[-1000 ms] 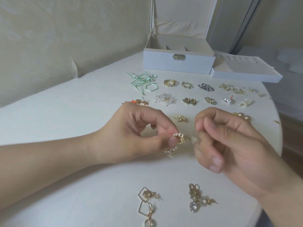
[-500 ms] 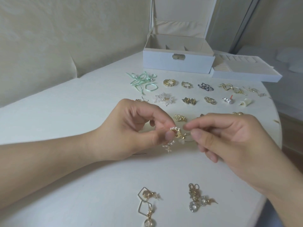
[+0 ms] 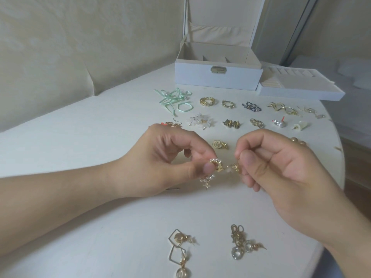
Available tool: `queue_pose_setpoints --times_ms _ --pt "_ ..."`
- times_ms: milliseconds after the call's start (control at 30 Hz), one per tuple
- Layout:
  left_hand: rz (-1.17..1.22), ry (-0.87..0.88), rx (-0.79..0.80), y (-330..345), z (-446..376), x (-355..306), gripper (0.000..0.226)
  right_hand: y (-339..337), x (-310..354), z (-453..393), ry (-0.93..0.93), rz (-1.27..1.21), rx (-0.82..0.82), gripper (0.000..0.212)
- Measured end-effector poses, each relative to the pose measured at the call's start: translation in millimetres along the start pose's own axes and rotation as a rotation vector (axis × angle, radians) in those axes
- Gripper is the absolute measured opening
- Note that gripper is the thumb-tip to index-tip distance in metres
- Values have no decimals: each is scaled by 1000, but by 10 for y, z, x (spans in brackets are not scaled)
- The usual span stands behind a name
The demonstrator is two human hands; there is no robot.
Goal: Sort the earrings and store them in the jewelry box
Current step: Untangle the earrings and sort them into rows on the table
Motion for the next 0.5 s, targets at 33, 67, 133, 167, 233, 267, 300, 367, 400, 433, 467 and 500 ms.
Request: queue_pose_setpoints --times_ms 33,67,133,167,233,267,300,367,400,433,467,500 --pt "5 2 3 4 2 -2 15 -8 17 3 -7 -2 -7 12" --pt "7 4 5 6 2 -6 17 -17 29 5 -11 2 -14 12" --pt "4 0 -2 0 -5 -8 14 -35 51 10 -22 0 -27 12" --pt "2 -5 -10 -8 -8 -5 11 -47 55 11 -31 -1 -36 13" --pt "9 -16 -20 -17 -7 4 8 -63 51 13 -42 1 -50 22" --pt "13 -21 -20 -16 -6 8 8 -63 44 11 -41 4 -48 24" --pt "16 -24 -22 -16 -5 10 8 -56 36 11 -42 13 -40 25" --pt "29 -30 -30 -23 -6 12 8 -19 37 12 -47 55 -9 21" --pt "38 -33 -36 -30 -7 15 8 -5 37 15 -49 73 1 19" --pt "42 -35 -41 -36 -8 18 8 3 30 21 -49 83 8 16" --pt "42 -37 -46 -42 -10 22 9 12 28 23 -48 84 14 15" --pt "42 -38 -49 -47 -12 27 9 19 32 25 -49 77 16 14"
Point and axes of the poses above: each hand's wrist, its own z-axis away from the middle knuckle, its own y-axis out of the palm, x = y × z, the point moved 10 cm from there along -z, towards the middle knuckle, and after that the axes turned 3 degrees about -x, right-handed, at the moved point
